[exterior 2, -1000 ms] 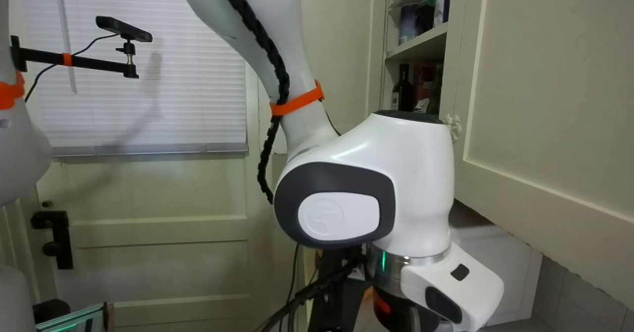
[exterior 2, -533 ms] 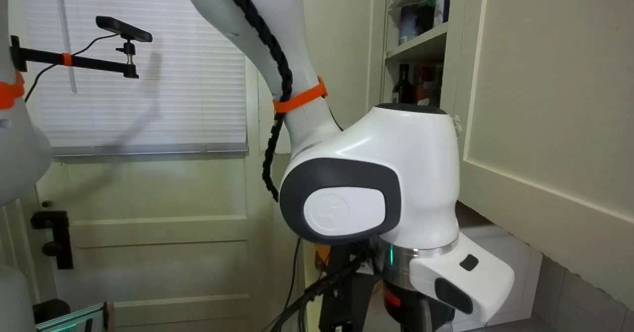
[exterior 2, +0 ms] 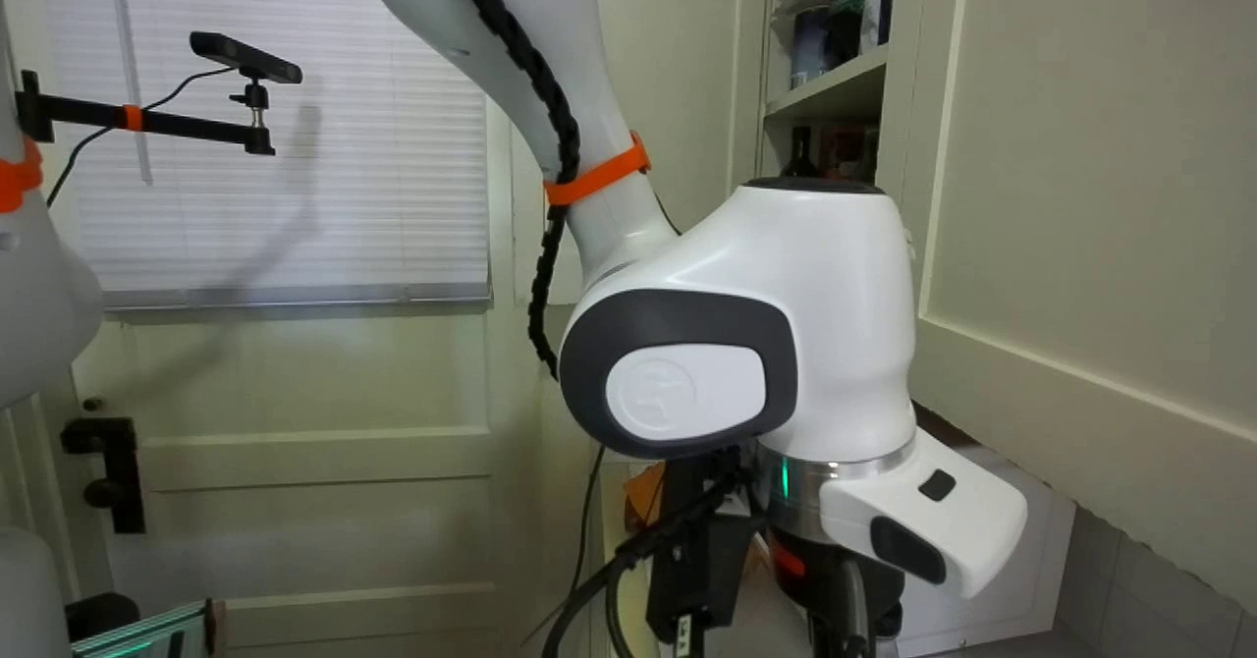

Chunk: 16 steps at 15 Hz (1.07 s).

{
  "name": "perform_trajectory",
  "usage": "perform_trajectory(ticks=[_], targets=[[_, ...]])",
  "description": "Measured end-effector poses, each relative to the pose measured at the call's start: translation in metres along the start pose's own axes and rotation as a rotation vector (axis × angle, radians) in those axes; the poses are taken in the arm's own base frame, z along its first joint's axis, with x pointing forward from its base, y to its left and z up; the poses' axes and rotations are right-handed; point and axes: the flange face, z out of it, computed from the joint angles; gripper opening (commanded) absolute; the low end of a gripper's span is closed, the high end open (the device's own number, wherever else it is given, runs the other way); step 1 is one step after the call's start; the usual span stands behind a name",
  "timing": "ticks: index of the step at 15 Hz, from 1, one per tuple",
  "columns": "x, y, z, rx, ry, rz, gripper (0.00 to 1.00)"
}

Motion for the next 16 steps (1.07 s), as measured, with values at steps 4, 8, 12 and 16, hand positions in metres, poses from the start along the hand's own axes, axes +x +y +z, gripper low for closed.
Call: perform_trajectory(ticks=[4,8,12,16], targets=[[0.0008,-0.0016,-0.0025,0.005,0.006,-0.001,0.0],[0.0012,-0.0005,-0.0025,0.003,0.006,-0.003,0.0],[0.0027,0.0035,-0.0028,-0.011,0.009,-0.017,0.0],[0.0038,0.005,-0.0034,-0.035,0.015,-0.034,0.0]])
